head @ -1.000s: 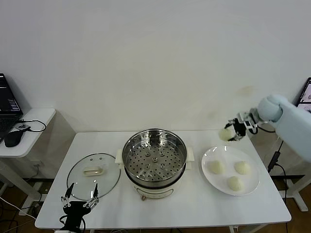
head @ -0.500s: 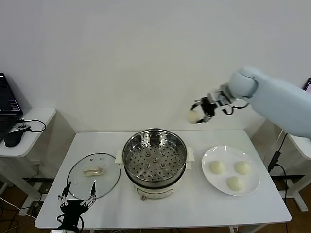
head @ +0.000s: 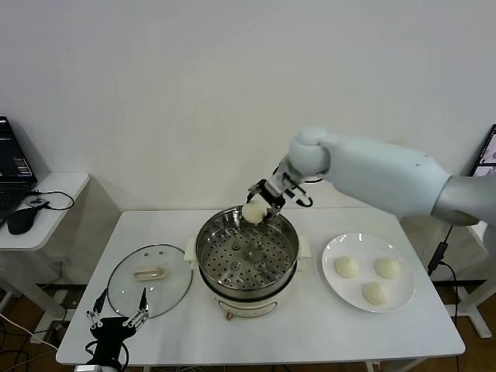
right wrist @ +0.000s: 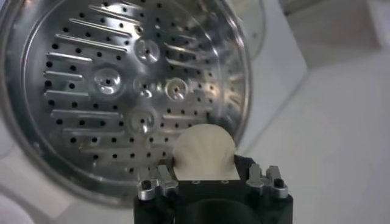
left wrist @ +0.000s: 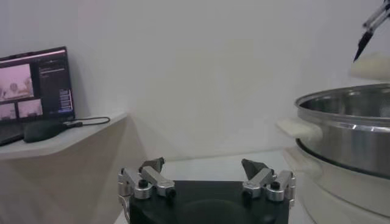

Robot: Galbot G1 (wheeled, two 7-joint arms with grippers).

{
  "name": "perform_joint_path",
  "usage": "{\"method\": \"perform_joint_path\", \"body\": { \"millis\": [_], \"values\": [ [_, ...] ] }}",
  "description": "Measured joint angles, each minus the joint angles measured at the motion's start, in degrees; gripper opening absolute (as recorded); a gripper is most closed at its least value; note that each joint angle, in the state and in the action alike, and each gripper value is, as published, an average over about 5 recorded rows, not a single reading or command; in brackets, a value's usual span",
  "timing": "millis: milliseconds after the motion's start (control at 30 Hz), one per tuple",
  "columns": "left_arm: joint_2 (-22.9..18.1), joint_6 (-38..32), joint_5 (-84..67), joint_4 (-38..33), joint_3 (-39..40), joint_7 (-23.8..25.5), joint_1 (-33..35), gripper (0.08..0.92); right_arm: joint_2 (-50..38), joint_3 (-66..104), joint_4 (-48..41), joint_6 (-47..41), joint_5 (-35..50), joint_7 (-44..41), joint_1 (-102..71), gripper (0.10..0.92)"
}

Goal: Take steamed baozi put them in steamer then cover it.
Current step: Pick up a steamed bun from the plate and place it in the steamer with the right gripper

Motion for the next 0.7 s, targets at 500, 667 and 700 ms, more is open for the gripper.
{"method": "perform_joint_path", "body": {
  "millis": [500,667,700],
  "values": [
    [0.10,-0.25,0.01,0.75,-0.24,-0.08,-0.57,0.823,5.86,0.61,-6.39,9.43,-13.47,3.90,-5.13,0.636],
    [0.23,-0.37,0.01,0.77,-0.53,-0.12,-0.63,0.823,7.21,1.09,-8.54,11.55,-15.79,5.18,-6.18,0.655],
    [0.25,-0.37,0.01,0.76,-0.58,-0.13,-0.63,0.823,7.40,1.14,-8.78,11.84,-16.05,5.43,-6.30,0.669]
  ]
}}
